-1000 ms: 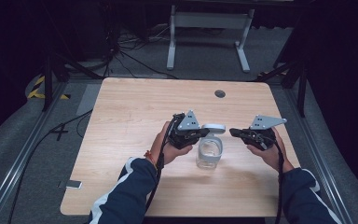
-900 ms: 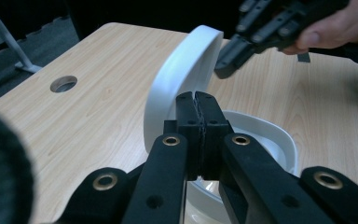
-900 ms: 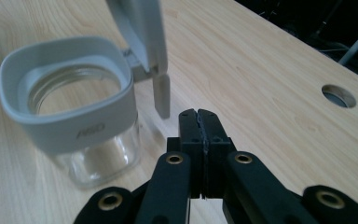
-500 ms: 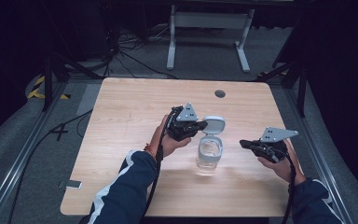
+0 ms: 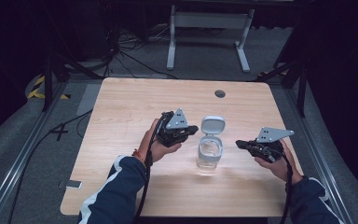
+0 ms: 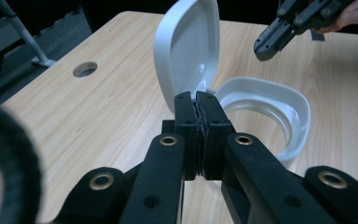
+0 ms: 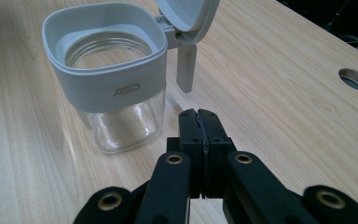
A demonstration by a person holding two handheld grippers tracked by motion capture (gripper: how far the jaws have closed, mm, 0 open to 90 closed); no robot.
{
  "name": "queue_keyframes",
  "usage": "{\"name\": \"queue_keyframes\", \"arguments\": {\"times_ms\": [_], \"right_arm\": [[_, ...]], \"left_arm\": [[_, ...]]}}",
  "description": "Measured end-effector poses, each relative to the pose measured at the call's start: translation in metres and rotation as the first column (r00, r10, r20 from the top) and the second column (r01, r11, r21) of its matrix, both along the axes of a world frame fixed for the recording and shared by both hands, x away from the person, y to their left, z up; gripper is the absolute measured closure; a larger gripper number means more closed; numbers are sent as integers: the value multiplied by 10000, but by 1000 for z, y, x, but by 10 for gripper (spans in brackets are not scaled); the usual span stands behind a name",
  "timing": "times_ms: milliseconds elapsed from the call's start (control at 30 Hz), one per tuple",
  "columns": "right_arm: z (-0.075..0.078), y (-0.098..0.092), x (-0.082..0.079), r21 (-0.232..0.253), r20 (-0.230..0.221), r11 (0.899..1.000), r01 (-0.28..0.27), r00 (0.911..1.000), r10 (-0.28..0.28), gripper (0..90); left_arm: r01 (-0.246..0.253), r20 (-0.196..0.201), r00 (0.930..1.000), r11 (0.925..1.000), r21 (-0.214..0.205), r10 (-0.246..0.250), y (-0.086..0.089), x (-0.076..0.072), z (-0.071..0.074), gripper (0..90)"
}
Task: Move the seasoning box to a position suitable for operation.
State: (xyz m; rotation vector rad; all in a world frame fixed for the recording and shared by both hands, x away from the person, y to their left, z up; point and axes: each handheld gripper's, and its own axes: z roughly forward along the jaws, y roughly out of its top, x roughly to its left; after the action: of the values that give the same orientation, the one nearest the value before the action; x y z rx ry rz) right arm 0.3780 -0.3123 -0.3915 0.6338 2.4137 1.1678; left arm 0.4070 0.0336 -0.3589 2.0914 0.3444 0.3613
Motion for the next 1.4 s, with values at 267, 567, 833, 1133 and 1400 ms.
{"name": "queue_keyframes", "arguments": {"times_ms": [267, 567, 833, 1133, 1400], "right_arm": [[0, 1, -4, 147, -54, 9998, -141, 9999, 141, 897], [2, 11, -9, 231, -10, 9983, -542, 9985, 542, 895], [-4, 18, -1, 67, 17, 9993, -356, 9994, 356, 876], [-7, 20, -3, -62, -57, 9988, -479, 9988, 479, 825], [-11, 6, -13, -365, -47, 9989, -277, 9996, 275, 657]], "left_arm": [[-186, 46, 9998, 9992, 351, 184, 21, -13, -10, 868], [-666, -173, 9975, 9910, 1162, 691, 57, -33, -36, 836], [-1557, -750, 9823, 9712, 1802, 1714, 103, -51, -73, 776], [-2381, -1181, 9564, 9473, 2144, 2672, 151, -66, -105, 610], [-2816, -1606, 9369, 9425, 1798, 3105, 171, -71, -117, 450]]}}
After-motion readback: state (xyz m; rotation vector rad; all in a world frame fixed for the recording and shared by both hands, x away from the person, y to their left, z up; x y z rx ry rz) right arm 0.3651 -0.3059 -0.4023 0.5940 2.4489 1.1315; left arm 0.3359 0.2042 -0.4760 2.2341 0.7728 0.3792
